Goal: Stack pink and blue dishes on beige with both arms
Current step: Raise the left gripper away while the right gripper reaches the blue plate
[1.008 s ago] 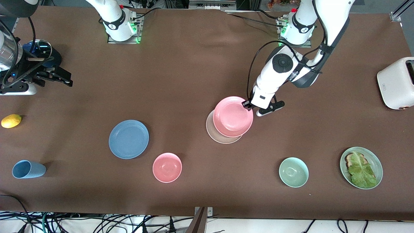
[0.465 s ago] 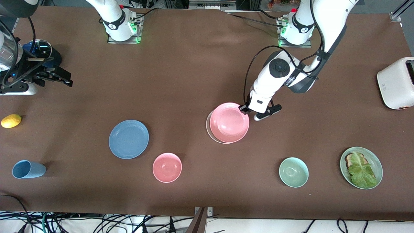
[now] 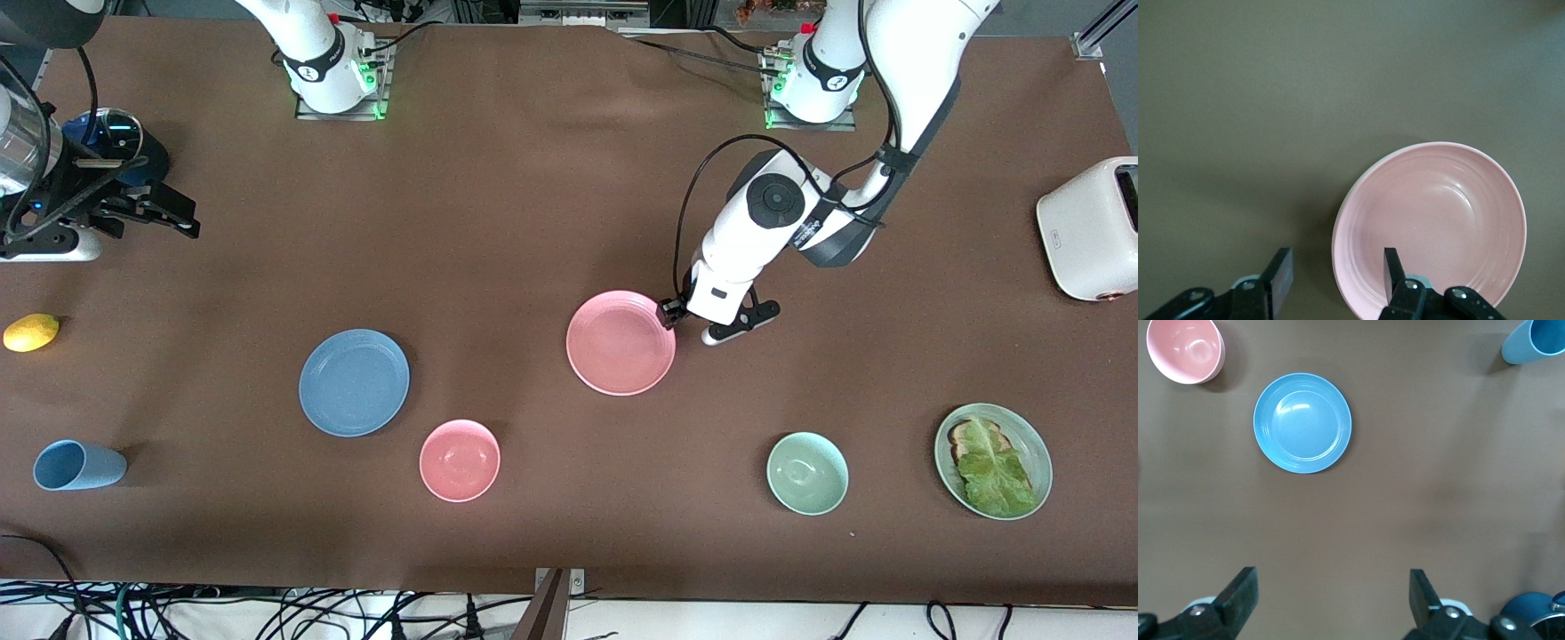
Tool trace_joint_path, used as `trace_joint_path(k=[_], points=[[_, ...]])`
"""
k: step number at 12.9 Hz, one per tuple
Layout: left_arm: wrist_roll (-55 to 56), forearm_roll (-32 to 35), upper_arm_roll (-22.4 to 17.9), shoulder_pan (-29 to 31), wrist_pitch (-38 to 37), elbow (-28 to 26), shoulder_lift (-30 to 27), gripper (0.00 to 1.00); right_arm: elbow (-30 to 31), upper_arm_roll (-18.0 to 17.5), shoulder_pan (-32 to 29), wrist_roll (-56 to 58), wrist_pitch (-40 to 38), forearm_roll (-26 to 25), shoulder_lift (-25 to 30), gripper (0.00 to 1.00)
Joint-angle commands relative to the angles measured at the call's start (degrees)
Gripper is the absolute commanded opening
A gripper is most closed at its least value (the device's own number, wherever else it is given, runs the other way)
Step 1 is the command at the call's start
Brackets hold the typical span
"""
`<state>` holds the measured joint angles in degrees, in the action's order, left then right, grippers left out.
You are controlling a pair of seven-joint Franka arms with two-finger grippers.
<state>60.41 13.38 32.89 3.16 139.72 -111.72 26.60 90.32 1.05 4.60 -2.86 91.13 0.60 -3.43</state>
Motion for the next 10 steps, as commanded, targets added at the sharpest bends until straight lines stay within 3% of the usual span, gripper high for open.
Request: trace_joint_path(k=[1, 4, 10], points=[[-9.30, 1.65, 0.24, 1.49, -15.64, 9.64, -1.29, 0.65, 0.04, -0.08, -0.30, -0.48, -0.52, 0.28, 0.35, 1.00], [-21.52, 1.65, 0.15, 3.51, -24.74, 16.70, -1.29, 0.69, -0.23, -0.08, -0.47, -0.39, 0.27, 0.37, 0.27, 1.00], [-38.32, 1.74, -1.25, 6.85, -32.49, 24.79, -1.11, 0.70, -0.93, -0.17, -0.47, -0.22, 2.11, 1.07, -0.35, 1.00]])
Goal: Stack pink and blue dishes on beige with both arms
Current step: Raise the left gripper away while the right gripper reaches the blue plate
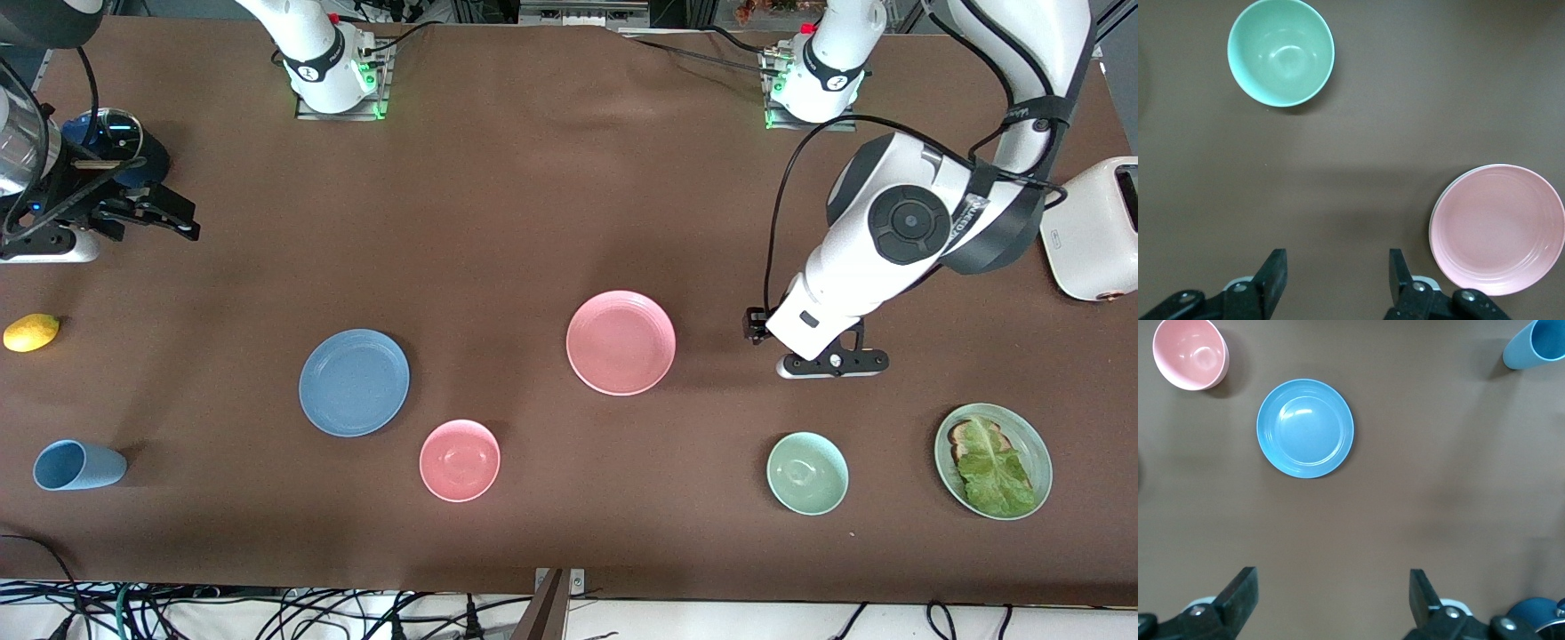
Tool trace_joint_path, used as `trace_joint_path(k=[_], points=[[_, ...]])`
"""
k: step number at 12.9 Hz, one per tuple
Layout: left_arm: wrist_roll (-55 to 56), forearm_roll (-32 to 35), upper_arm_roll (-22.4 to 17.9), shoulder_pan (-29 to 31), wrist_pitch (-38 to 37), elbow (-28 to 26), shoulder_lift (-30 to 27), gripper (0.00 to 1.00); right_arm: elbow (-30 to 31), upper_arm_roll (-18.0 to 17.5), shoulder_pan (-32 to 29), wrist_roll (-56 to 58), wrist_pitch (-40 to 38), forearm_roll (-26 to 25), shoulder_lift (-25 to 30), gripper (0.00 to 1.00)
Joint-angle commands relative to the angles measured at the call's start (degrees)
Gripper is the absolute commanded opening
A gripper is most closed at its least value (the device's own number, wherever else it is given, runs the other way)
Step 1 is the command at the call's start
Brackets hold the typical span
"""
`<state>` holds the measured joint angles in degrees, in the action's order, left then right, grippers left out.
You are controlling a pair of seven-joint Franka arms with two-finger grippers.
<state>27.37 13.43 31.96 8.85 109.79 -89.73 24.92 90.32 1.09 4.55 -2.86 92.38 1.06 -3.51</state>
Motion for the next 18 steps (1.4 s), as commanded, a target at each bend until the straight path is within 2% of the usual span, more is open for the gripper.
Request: trace_joint_path(k=[1, 5, 6, 8, 10, 11, 13, 14, 15, 16, 18], points=[[-7.92, 1.68, -0.32, 2.73, -2.56, 2.90, 0.49, 0.71, -1.37, -0.21, -0.50, 0.39, 0.87, 0.87, -0.44, 1.00], [-15.06, 0.99, -0.58, 5.65, -3.87, 3.95, -1.26, 0.72, -1.90, -0.21, -0.85, -0.04, 0.96, 0.35, -1.06, 1.00], [-15.33, 0.55, -1.98, 5.30, -4.57, 3.95, -1.97, 0.73, -2.07, -0.21, -0.77, -0.13, 1.05, 0.09, -2.19, 1.00], [-19.70, -2.68, -7.76, 1.89, -4.67, 3.60, -4.51, 0.73, -2.07, -0.21, -0.77, 0.39, 1.14, 0.08, -4.39, 1.00], [-24.63, -7.61, -18.90, -5.38, -6.41, 3.07, -7.50, 0.74, -1.99, -0.30, -0.59, 0.66, 1.67, 0.35, -6.76, 1.00], [-25.95, -8.50, -22.70, -7.95, -8.08, 3.16, -8.47, 0.74, -1.81, -0.47, -0.33, 0.66, 1.93, 0.26, -8.51, 1.00], [-29.38, -8.69, -24.22, -7.71, -9.93, 3.07, -10.14, 0.77, -1.55, -0.74, -0.15, 0.66, 3.32, 0.43, -12.29, 1.00], [-31.13, -8.77, -25.10, -7.53, -10.46, 2.99, -10.76, 0.83, -1.20, -0.83, 0.02, 0.66, 4.64, 0.35, -13.44, 1.00], [-31.50, -8.86, -25.37, -7.53, -10.90, 1.85, -12.16, 0.95, -0.24, -0.83, 0.90, 0.66, 6.83, 0.17, -14.59, 1.00], [-30.98, -9.30, -25.37, -7.45, -11.08, 0.97, -13.22, 1.00, 1.08, -0.74, 0.99, 0.66, 9.46, 0.08, -15.55, 1.00], [-30.54, -11.75, -25.29, -6.31, -13.36, 2.19, -13.23, 1.00, 2.32, -0.74, 0.82, 1.45, 13.16, 0.08, -18.36, 1.00]])
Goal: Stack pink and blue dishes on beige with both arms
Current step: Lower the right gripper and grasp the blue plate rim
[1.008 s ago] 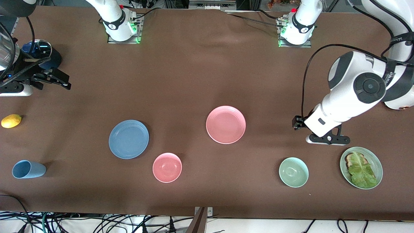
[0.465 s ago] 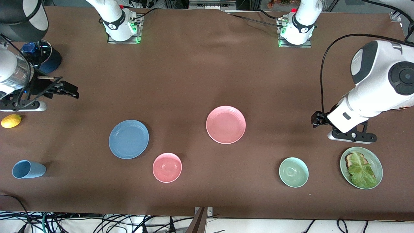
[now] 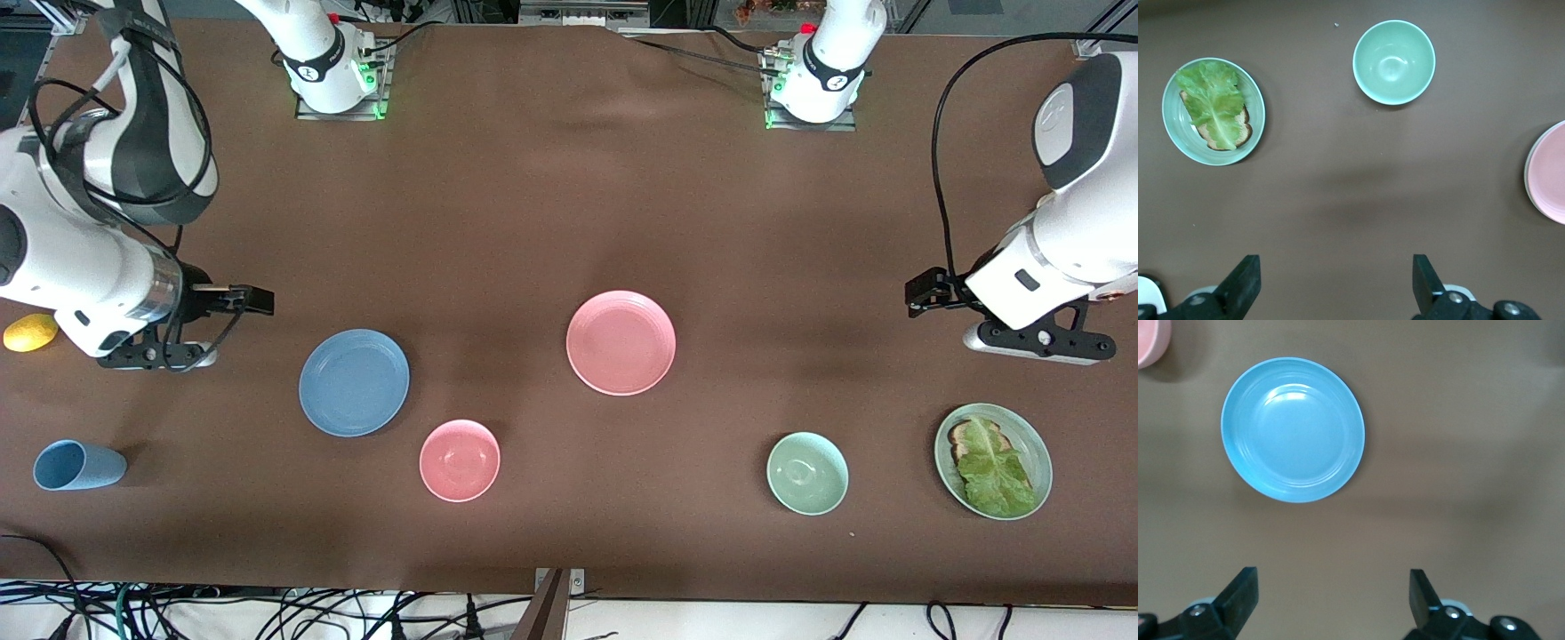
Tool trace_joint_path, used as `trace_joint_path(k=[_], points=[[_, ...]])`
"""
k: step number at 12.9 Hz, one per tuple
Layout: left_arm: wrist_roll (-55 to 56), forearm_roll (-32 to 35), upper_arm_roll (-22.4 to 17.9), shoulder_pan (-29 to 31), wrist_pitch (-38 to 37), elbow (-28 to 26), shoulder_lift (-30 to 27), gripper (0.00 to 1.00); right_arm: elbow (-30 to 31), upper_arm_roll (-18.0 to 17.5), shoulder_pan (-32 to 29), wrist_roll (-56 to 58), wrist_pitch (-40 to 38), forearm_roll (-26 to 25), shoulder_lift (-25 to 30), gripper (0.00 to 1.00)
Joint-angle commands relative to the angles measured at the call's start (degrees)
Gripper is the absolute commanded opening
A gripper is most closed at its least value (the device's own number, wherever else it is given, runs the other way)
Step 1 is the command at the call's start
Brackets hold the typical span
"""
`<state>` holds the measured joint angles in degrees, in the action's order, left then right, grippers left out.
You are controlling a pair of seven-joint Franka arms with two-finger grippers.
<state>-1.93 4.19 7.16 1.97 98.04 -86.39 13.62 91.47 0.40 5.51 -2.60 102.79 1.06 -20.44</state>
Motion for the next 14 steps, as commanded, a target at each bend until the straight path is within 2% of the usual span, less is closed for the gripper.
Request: trace_joint_path(k=[1, 3, 6, 8, 13, 14], points=[[-1.15, -2.52, -0.31, 0.93, -3.11, -0.72, -1.93, 1.00, 1.17, 0.13, -0.41, 1.20, 3.99, 0.08, -3.27, 1.00], [-1.06, -1.74, 0.05, 0.32, -6.62, 0.69, -2.37, 1.00, 1.17, 0.39, -0.76, 2.94, 8.02, -0.09, -6.53, 1.00], [5.87, -2.35, -0.04, -0.12, -7.51, -3.87, -7.45, 1.00, 3.01, 1.09, -0.15, 3.83, 15.32, -0.18, -8.82, 1.00], [5.19, -2.44, -0.13, -0.91, -7.43, -5.89, -9.66, 1.00, 3.19, 1.18, -0.41, 4.88, 20.40, -0.36, -11.46, 1.00], [1.75, -2.61, -0.48, -0.91, -5.76, -7.13, -9.58, 1.00, 2.66, 1.18, -0.59, 7.43, 29.74, 0.34, -17.52, 0.99], [1.75, -2.61, -0.48, -0.91, -5.76, -7.13, -9.58, 1.00, 2.75, 1.18, -0.59, 7.35, 30.01, 0.43, -18.05, 0.95]])
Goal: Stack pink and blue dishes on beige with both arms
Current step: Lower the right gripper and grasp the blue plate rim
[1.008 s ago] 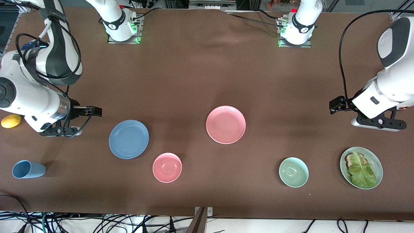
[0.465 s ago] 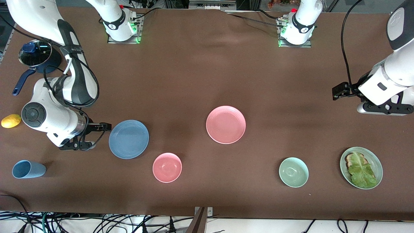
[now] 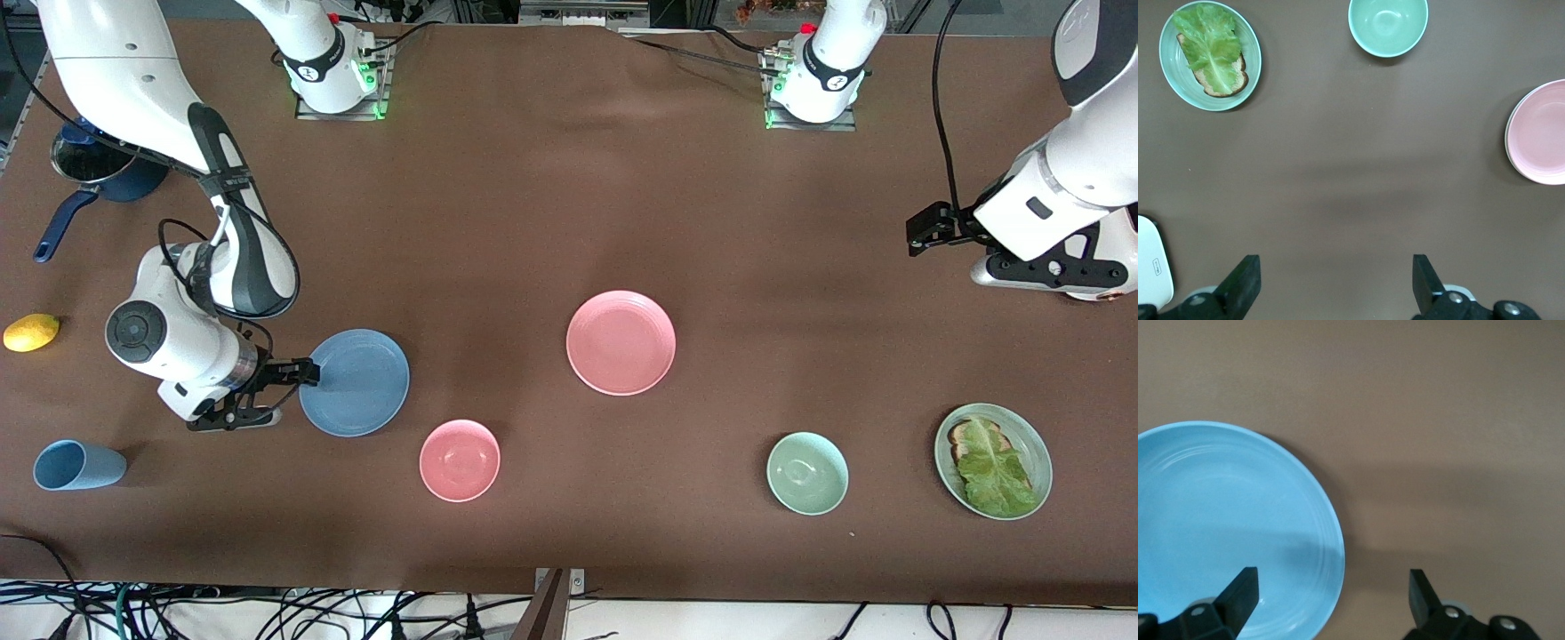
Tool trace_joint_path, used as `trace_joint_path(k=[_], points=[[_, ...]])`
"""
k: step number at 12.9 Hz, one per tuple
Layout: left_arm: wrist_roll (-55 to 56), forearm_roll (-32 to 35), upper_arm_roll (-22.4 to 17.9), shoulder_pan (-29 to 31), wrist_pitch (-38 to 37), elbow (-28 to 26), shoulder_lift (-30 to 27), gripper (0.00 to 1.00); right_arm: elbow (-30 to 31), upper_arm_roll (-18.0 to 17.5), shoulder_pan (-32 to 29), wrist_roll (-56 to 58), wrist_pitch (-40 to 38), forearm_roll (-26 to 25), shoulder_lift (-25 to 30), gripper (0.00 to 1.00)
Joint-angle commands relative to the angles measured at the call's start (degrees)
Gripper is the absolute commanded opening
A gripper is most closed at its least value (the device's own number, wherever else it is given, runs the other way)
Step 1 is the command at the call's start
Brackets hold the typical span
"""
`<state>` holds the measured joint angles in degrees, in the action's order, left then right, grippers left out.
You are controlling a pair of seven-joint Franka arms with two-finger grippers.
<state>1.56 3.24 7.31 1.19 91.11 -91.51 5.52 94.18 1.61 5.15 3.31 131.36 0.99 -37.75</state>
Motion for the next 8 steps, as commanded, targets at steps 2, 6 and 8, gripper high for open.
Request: trace_joint_path(k=[2, 6, 8], points=[[-1.82, -1.66, -0.72, -0.13, 1.26, -2.00, -1.48, 1.00, 0.13, -0.02, -0.23, 1.53, 3.19, 0.51, -1.97, 0.87], [-3.48, -6.04, -3.96, -0.22, 1.35, -2.44, -1.30, 1.00, 0.66, -0.02, -0.32, 2.32, 3.29, 0.60, -2.24, 0.54], [-4.63, -6.14, -4.06, -0.31, 2.40, -3.14, -1.48, 1.00, 1.01, -0.02, -0.32, 2.32, 3.29, 0.60, -2.24, 0.40]])
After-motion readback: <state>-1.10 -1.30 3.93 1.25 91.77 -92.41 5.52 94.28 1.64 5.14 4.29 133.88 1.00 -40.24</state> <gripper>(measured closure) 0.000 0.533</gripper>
